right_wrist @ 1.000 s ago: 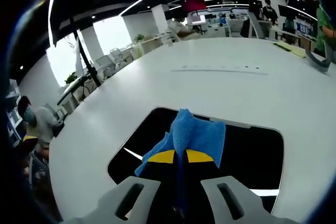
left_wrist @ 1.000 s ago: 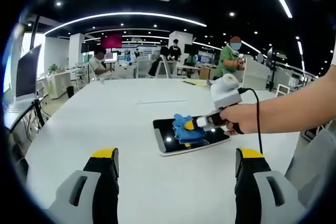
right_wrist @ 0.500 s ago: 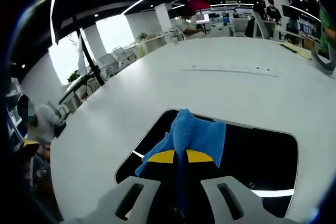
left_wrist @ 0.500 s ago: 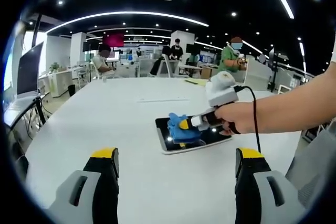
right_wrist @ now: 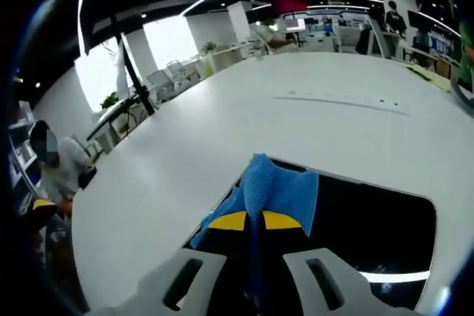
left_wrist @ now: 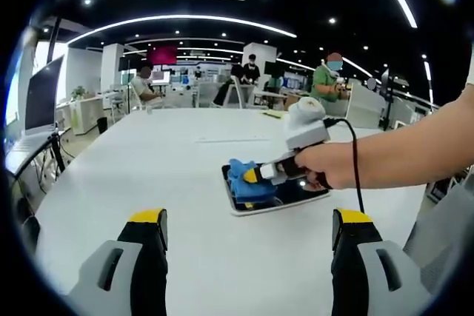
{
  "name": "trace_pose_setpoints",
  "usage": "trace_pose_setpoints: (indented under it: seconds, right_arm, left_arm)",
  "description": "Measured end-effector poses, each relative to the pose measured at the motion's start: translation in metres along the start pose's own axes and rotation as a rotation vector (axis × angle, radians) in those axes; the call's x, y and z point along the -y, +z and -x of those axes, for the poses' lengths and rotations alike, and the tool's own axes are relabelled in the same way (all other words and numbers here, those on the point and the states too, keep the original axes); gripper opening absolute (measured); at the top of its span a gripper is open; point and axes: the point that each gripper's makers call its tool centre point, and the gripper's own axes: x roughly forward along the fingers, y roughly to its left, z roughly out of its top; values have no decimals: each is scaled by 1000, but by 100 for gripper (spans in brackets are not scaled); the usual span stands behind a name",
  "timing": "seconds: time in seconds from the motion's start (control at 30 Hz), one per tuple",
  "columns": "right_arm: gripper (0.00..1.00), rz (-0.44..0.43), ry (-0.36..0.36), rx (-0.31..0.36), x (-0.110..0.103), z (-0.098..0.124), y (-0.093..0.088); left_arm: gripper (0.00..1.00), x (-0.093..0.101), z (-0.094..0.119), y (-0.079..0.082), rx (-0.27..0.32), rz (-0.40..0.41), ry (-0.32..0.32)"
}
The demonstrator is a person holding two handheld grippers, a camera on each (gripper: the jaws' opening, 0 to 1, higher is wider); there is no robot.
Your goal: Wipe the mirror surface with the cleaning cloth until all visible marks leave the cleaned area.
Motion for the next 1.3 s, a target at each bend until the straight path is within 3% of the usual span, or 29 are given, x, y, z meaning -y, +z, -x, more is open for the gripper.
trace_pose_setpoints:
  seconds: [0.43,1.3]
  right_arm:
    - [1,70,-7,-8,-5,-6,1]
    - [2,93,19,-3,-10,-2,-3]
  left_arm:
    - [93,-2,0,-1,1,6,4]
    - [93,1,-1,-2,-3,2,-3]
